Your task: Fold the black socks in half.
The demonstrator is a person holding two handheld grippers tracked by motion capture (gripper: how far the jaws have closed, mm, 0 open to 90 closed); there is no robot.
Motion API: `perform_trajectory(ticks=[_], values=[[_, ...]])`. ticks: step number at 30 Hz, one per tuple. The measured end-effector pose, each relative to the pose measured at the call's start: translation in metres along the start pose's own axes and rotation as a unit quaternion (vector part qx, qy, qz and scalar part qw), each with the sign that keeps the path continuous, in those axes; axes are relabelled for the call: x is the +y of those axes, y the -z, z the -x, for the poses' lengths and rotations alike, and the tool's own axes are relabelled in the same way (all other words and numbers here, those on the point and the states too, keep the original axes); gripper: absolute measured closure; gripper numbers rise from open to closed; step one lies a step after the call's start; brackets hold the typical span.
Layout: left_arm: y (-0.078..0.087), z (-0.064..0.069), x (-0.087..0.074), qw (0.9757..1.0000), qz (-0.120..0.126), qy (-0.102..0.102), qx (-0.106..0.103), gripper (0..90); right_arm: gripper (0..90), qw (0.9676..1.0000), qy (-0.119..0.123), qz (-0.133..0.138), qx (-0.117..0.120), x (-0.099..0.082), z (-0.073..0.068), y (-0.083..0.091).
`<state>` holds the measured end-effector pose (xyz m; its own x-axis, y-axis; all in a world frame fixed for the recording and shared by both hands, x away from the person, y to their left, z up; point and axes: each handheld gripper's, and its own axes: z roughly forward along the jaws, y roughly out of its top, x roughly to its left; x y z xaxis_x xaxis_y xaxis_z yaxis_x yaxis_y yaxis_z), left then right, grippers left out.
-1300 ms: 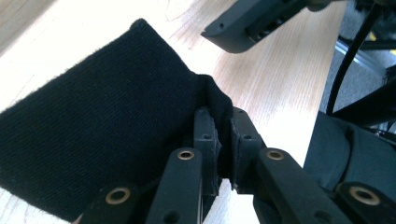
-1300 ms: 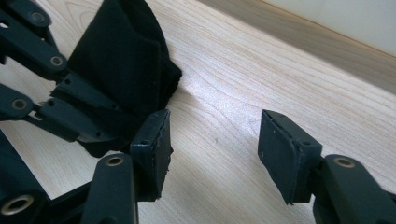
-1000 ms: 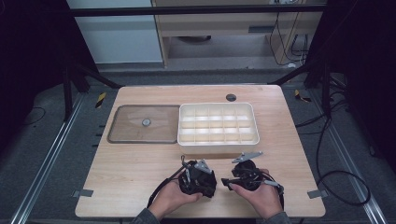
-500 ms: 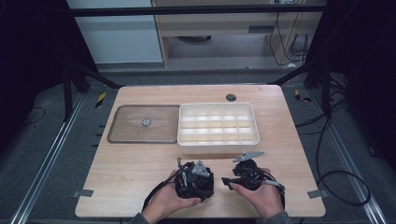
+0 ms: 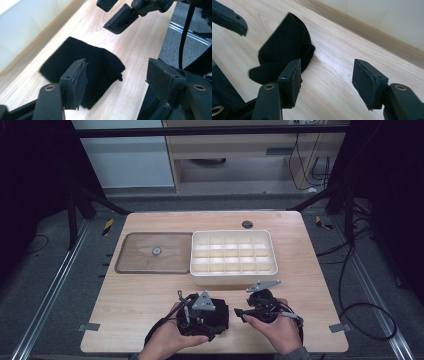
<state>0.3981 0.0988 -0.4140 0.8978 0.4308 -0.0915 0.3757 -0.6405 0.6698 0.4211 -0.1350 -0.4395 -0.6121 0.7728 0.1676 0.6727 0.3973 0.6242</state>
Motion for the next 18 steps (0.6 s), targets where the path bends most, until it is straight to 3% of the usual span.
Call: perform_trajectory(ticks=[3,5,8,12,18], values=[[0.013,-0.006,-0.003,0.9997,0.016,0.009,0.017,24.8,38.7,0.9999,0.013,0.009,0.000,0.010,-0.010,0.007],[0.024,-0.013,-0.005,0.9990,0.013,0.018,0.038,19.2,37.0,0.9998,0.015,0.010,0.000,0.015,-0.015,0.010],[0.031,-0.020,-0.008,0.9984,0.014,0.027,0.047,12.2,32.6,0.9998,0.016,0.007,-0.003,0.024,-0.024,0.014],[0.046,-0.034,-0.016,0.9963,0.020,0.050,0.068,8.7,27.3,0.9997,0.023,0.002,-0.008,0.037,-0.034,0.020],[0.059,-0.044,-0.025,0.9940,0.016,0.061,0.089,7.1,19.8,0.9995,0.027,-0.008,-0.016,0.050,-0.044,0.023]])
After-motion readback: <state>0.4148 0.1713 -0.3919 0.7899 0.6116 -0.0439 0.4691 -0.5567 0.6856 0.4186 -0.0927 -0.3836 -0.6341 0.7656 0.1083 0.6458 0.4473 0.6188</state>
